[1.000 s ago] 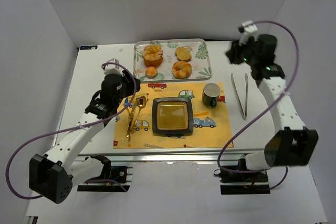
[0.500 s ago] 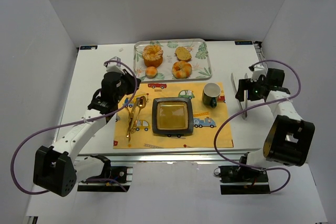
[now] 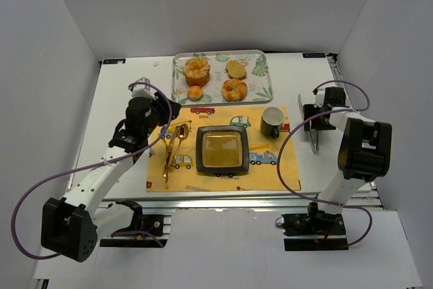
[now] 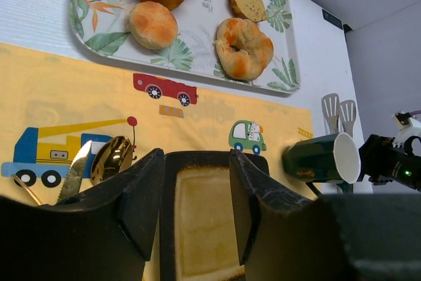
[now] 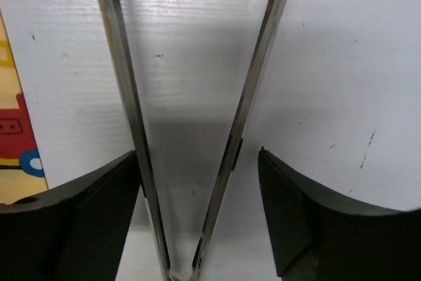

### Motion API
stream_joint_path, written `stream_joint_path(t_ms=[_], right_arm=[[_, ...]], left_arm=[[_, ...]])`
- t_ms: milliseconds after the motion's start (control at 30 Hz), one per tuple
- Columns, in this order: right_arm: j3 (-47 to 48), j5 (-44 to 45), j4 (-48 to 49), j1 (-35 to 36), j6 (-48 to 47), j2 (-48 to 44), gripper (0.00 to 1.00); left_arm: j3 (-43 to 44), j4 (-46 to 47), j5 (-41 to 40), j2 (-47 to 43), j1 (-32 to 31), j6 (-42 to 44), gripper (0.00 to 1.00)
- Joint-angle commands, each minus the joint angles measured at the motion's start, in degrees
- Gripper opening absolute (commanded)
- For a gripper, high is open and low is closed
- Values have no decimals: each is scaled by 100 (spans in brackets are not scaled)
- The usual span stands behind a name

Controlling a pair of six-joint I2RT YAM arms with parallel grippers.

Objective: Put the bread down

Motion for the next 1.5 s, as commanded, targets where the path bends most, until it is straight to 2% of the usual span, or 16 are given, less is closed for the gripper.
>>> stream_joint_path(t_ms=[0, 100, 167, 333, 400, 433, 533, 633, 700, 800, 933, 1167, 1300, 1333, 1467], right_arm=[[179, 125, 282, 14, 54, 216, 73], [170, -182, 265, 6, -33, 322, 52], [144, -506, 186, -38, -43, 366, 44], [275, -877, -60, -135, -226, 331, 10], [485, -1131, -192, -153, -384, 43, 6], [582, -1550, -280, -153, -681, -90, 4], [1188, -2369, -780, -100, -1140, -617, 7], [1961, -3124, -1262, 137, -1317, -803, 24], [2496, -3311, -1440, 365, -1203, -751, 35], [2911, -3646, -1660, 734, -922, -619, 40], [3587, -3979, -1757, 1427, -606, -355, 42], [4696, -4718, -1959, 1886, 562, 759, 45], [4486, -4736, -1538, 2176, 1344, 1095, 42], [4433, -4640, -1468, 2290, 1790, 1165, 42], [4222, -4604, -1186, 2563, 2461, 1490, 44]], left_arm=[[-81, -46, -92, -234, 52, -83, 54], [-29, -133, -92, -216, 61, -48, 54], [42, -186, -110, -216, 79, -12, 54], [94, -257, -75, -181, 114, 40, 55], [130, -283, -66, -181, 123, 58, 54], [138, -301, -57, -190, 132, 67, 54], [182, -345, -57, -216, 149, 102, 55], [217, -371, -48, -225, 167, 102, 56], [235, -398, -48, -243, 175, 111, 56], [261, -468, -48, -278, 193, 128, 56], [305, -626, -109, -401, 193, 128, 57], [323, -811, -312, -655, 211, 32, 57], [262, -881, -417, -805, 211, -109, 57], [261, -924, -443, -822, 211, -126, 57], [279, -1083, -540, -867, 202, -179, 57]])
